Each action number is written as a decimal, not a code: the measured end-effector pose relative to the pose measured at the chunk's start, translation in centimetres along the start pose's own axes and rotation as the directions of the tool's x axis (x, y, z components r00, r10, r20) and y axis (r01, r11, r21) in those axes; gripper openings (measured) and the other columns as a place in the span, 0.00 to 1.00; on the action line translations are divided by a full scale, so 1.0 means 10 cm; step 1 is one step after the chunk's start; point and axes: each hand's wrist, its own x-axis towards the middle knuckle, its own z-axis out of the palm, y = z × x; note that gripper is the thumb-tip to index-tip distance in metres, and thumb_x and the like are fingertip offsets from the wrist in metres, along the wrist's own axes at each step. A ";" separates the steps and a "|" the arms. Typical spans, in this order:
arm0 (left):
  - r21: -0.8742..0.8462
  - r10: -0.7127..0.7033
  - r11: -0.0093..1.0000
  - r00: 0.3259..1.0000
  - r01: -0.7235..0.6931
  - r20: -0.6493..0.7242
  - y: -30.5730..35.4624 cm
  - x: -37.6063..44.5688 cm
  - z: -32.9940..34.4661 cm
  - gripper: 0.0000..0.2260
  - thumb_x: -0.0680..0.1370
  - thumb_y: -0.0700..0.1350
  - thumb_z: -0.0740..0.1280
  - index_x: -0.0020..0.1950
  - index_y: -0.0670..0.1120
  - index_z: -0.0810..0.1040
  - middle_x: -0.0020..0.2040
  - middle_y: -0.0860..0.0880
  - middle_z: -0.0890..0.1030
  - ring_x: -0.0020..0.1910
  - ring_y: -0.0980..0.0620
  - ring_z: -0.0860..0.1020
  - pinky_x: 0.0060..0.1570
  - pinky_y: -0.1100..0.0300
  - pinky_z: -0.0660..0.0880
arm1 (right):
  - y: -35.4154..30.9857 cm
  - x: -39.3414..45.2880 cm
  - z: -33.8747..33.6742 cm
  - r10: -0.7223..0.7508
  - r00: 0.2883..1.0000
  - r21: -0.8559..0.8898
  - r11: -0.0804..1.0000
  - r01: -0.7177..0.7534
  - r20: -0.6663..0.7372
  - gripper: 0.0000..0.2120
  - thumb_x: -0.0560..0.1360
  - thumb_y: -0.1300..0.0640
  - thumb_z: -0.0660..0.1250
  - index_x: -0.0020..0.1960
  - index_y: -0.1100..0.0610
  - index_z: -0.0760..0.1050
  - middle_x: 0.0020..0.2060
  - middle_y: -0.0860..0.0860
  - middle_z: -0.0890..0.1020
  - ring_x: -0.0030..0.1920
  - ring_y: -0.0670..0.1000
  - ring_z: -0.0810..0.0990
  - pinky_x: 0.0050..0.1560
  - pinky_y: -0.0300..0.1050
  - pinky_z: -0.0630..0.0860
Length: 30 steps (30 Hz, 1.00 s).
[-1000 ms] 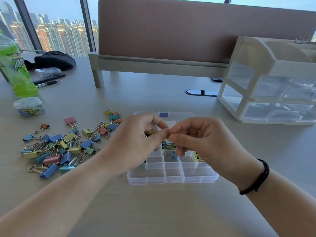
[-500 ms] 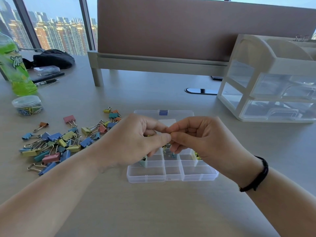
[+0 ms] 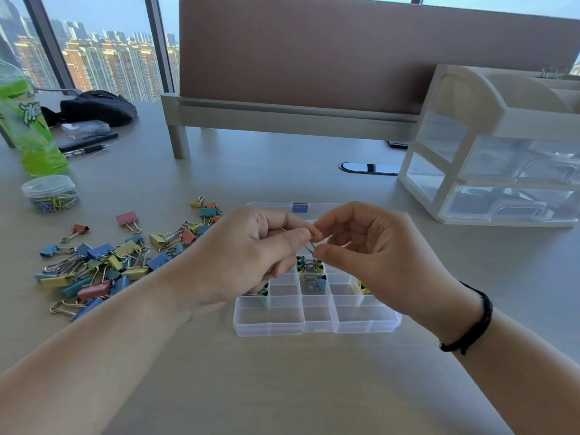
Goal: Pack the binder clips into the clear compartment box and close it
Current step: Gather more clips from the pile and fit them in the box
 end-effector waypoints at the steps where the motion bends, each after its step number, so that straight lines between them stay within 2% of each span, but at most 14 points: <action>1: 0.003 -0.012 1.000 1.000 0.012 0.014 0.00 0.00 0.01 0.10 0.82 0.43 0.62 0.52 0.46 0.83 0.26 0.49 0.70 0.23 0.54 0.60 0.22 0.64 0.58 | 0.00 -0.01 0.00 0.009 1.000 0.005 1.000 -0.009 0.013 0.09 0.71 0.64 0.75 0.49 0.55 0.81 0.40 0.50 0.86 0.42 0.59 0.84 0.48 0.62 0.80; 4: 0.091 -0.010 0.996 1.000 0.008 0.017 -0.02 0.01 0.00 0.09 0.82 0.44 0.62 0.51 0.48 0.83 0.26 0.50 0.72 0.23 0.54 0.63 0.23 0.65 0.61 | -0.02 -0.01 0.01 0.032 0.999 -0.039 0.999 -0.031 0.034 0.09 0.71 0.62 0.75 0.48 0.52 0.80 0.37 0.49 0.86 0.40 0.62 0.83 0.46 0.63 0.80; 6: 0.260 0.033 0.965 0.999 -0.028 -0.015 -0.05 0.01 -0.01 0.07 0.81 0.46 0.64 0.50 0.51 0.82 0.25 0.53 0.74 0.23 0.57 0.67 0.25 0.69 0.65 | -0.01 0.00 0.01 0.043 0.999 -0.136 0.990 -0.039 0.030 0.09 0.70 0.60 0.76 0.47 0.50 0.79 0.35 0.46 0.86 0.33 0.56 0.79 0.42 0.54 0.80; 8: 0.416 0.066 0.908 0.998 -0.052 -0.020 -0.09 0.01 -0.01 0.05 0.80 0.49 0.66 0.49 0.54 0.82 0.25 0.55 0.75 0.23 0.59 0.68 0.27 0.70 0.66 | 0.01 -0.01 0.01 0.059 0.997 -0.240 0.970 -0.047 0.042 0.09 0.69 0.59 0.77 0.44 0.49 0.79 0.33 0.44 0.85 0.27 0.43 0.72 0.34 0.39 0.73; 9: 0.473 0.071 0.879 0.997 -0.055 -0.015 -0.11 0.01 -0.02 0.04 0.80 0.50 0.67 0.49 0.54 0.82 0.25 0.55 0.76 0.23 0.59 0.68 0.27 0.69 0.66 | 0.01 -0.01 0.01 0.071 0.996 -0.287 0.957 -0.052 0.056 0.08 0.69 0.59 0.77 0.43 0.49 0.79 0.33 0.44 0.85 0.26 0.41 0.71 0.32 0.33 0.68; 11: 0.550 0.073 0.833 0.997 -0.059 -0.003 -0.14 0.00 -0.01 0.04 0.78 0.50 0.69 0.48 0.55 0.83 0.25 0.55 0.74 0.22 0.58 0.67 0.26 0.68 0.64 | 0.00 -0.03 0.02 0.093 0.991 -0.364 0.930 -0.053 0.093 0.07 0.69 0.59 0.76 0.41 0.50 0.80 0.33 0.45 0.85 0.25 0.40 0.72 0.29 0.29 0.66; 15: 0.596 0.083 0.799 0.996 -0.076 0.016 -0.16 -0.01 0.01 0.04 0.77 0.50 0.70 0.50 0.54 0.85 0.24 0.56 0.74 0.22 0.58 0.68 0.26 0.68 0.64 | -0.01 -0.04 0.02 0.094 0.988 -0.427 0.904 -0.031 0.127 0.07 0.69 0.59 0.77 0.41 0.50 0.81 0.33 0.45 0.84 0.26 0.37 0.73 0.29 0.28 0.66; 18: 0.608 0.117 0.787 0.993 -0.104 0.018 -0.16 -0.01 0.01 0.06 0.77 0.51 0.71 0.52 0.55 0.85 0.26 0.52 0.75 0.23 0.57 0.67 0.26 0.64 0.64 | -0.01 -0.04 0.01 0.064 0.992 -0.441 0.897 -0.012 0.104 0.06 0.68 0.59 0.77 0.40 0.50 0.81 0.31 0.44 0.81 0.27 0.38 0.73 0.30 0.28 0.67; 22: 0.606 0.143 0.787 0.990 -0.117 0.007 -0.18 -0.02 0.05 0.06 0.77 0.52 0.70 0.52 0.57 0.86 0.30 0.48 0.78 0.24 0.56 0.67 0.28 0.54 0.69 | -0.01 -0.04 0.01 0.046 0.995 -0.458 0.889 0.002 0.092 0.07 0.68 0.59 0.77 0.38 0.49 0.81 0.27 0.40 0.78 0.29 0.39 0.73 0.31 0.28 0.67; 24: 0.600 0.168 0.789 0.986 -0.132 -0.004 -0.18 -0.02 0.07 0.06 0.77 0.51 0.70 0.51 0.58 0.86 0.27 0.49 0.77 0.23 0.56 0.67 0.26 0.58 0.67 | -0.01 -0.04 0.01 0.042 0.994 -0.466 0.885 0.009 0.097 0.07 0.67 0.59 0.76 0.38 0.48 0.82 0.27 0.39 0.77 0.30 0.39 0.73 0.31 0.28 0.67; 26: 0.577 0.176 0.807 0.984 -0.128 -0.027 -0.18 -0.02 0.09 0.06 0.77 0.51 0.70 0.50 0.57 0.87 0.24 0.54 0.74 0.22 0.56 0.66 0.24 0.65 0.63 | -0.01 -0.04 0.01 0.034 0.994 -0.477 0.879 0.019 0.101 0.07 0.67 0.59 0.76 0.38 0.48 0.82 0.27 0.39 0.78 0.30 0.39 0.73 0.31 0.28 0.67; 30: 0.569 0.181 0.812 0.983 -0.133 -0.028 -0.19 -0.02 0.11 0.05 0.77 0.51 0.71 0.49 0.56 0.87 0.23 0.57 0.71 0.21 0.57 0.66 0.24 0.68 0.62 | 0.00 -0.04 0.00 0.025 0.994 -0.493 0.870 0.032 0.109 0.06 0.67 0.59 0.74 0.38 0.48 0.81 0.30 0.39 0.80 0.32 0.40 0.73 0.33 0.28 0.68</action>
